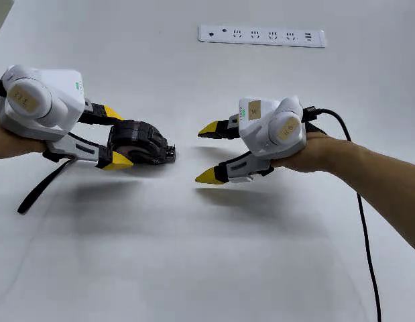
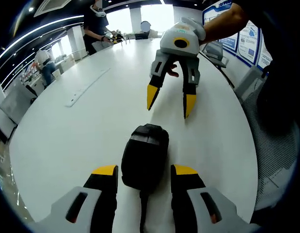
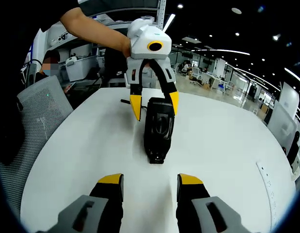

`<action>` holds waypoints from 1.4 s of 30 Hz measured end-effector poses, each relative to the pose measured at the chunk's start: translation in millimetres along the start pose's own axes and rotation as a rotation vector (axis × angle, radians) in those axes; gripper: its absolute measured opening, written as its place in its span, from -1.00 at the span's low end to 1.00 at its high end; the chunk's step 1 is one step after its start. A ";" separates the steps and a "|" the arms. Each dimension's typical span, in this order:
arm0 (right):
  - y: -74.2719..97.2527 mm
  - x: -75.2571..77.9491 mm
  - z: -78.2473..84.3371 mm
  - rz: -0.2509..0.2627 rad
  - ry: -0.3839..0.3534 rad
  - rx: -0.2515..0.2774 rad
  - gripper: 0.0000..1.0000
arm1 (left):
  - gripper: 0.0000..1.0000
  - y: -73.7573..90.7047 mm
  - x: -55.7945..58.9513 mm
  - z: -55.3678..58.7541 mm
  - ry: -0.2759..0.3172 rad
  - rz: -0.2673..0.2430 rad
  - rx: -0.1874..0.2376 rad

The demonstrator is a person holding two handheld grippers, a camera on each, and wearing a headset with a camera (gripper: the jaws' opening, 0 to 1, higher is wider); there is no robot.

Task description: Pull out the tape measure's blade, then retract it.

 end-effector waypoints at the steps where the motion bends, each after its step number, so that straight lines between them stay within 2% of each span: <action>1: -1.4 0.0 -0.5 -0.003 0.006 -0.001 -0.21 | -0.22 -0.1 -0.1 0.3 0.000 0.003 -0.004; 7: -13.0 0.9 -3.7 -0.023 0.026 -0.006 -0.34 | -0.37 -2.4 -2.4 2.2 -0.012 0.035 -0.034; 12: -21.0 3.1 -6.5 -0.028 0.022 -0.005 -0.45 | -0.42 -3.0 -5.2 2.1 -0.020 0.041 -0.038; 16: -26.4 4.7 -9.5 -0.028 0.018 -0.002 -0.50 | -0.42 -3.2 -4.3 2.3 0.002 0.043 -0.040; 21: -31.5 6.2 -14.0 -0.028 0.000 -0.003 -0.58 | -0.43 -3.2 -2.1 2.0 -0.001 0.036 -0.048; 24: -35.6 4.9 -15.1 -0.040 -0.001 -0.006 -0.61 | -0.44 -2.9 -3.8 1.7 0.024 0.030 -0.050; 27: -39.4 4.8 -14.4 -0.042 0.006 -0.012 -0.64 | -0.48 -1.8 -2.8 4.1 0.007 0.028 -0.057; 28: -40.4 5.7 -14.3 -0.039 0.001 -0.014 -0.65 | -0.48 -1.9 -4.4 1.6 -0.018 0.036 -0.044; 29: -41.8 6.6 -14.4 -0.041 -0.008 -0.015 -0.66 | -0.48 -0.4 -4.8 2.0 0.007 0.036 -0.047; 33: -44.5 8.6 -13.5 -0.036 -0.013 -0.019 -0.75 | -0.48 0.9 -4.7 3.3 -0.006 0.039 -0.046; 42: -46.0 7.6 -12.2 -0.037 -0.005 -0.024 -0.77 | -0.49 1.3 -6.8 4.3 -0.008 0.054 -0.038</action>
Point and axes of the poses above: the centre of the closed fingertips' face, and the gripper's own axes: y roughly backward along the fingers, x roughly to its right, z roughly out of its underside, the point moved 8 cm from there along y, roughly backward along the fingers, and after that the axes turned 12 degrees about z, right-handed, at the moved point
